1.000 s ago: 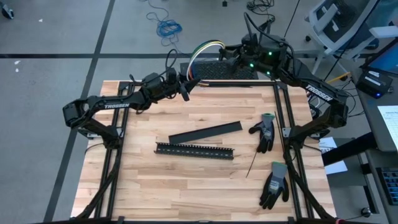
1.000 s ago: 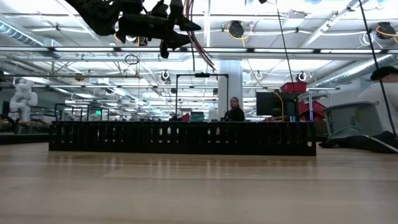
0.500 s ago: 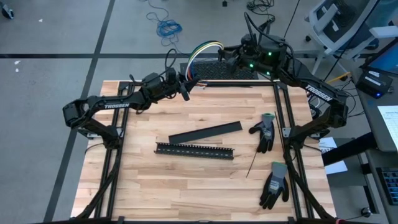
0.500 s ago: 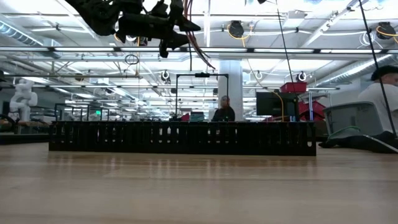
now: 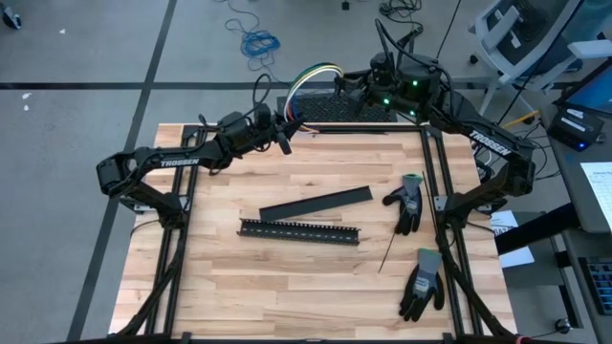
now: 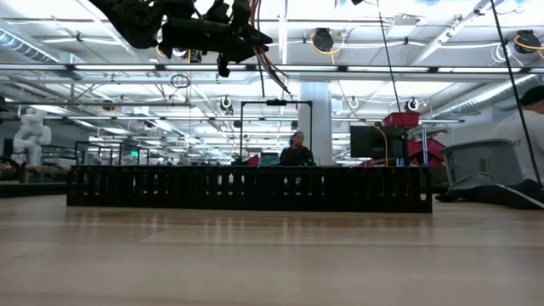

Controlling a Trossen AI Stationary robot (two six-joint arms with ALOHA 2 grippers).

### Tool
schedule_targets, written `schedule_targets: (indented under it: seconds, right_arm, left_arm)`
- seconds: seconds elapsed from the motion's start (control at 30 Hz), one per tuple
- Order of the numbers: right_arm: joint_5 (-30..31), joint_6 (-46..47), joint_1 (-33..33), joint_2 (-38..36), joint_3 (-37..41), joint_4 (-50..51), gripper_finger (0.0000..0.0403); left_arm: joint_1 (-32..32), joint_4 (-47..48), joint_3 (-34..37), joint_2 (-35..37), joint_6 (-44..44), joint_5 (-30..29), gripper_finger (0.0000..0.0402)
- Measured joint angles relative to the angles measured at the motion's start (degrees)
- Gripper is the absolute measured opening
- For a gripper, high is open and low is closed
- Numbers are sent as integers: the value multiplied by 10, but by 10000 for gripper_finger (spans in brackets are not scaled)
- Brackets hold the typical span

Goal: Ziptie cables
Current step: Put the zip tied cables into the black cable duct

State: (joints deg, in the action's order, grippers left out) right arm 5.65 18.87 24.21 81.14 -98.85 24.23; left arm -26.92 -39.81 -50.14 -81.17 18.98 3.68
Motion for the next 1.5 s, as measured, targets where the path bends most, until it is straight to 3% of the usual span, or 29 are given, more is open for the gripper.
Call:
schedule_targets:
  seconds: [0.2,0.83,1.1,1.37,1.5]
  right_arm:
    - [0,-1,1,0,0,0,9]
    - [77,-38,2,-1,0,0,9]
    - [75,-50,1,-9,0,153,9]
    - [-47,-20,-11,-3,0,304,9]
    - [-78,1,-43,15,0,378,9]
  left_arm:
    - [0,0,0,0,-2,-8,16]
    - [0,126,-1,5,-5,10,35]
    - [-13,296,-1,60,-69,22,16]
    - [-49,489,0,178,-113,21,21]
    - [-49,582,0,231,-136,39,16]
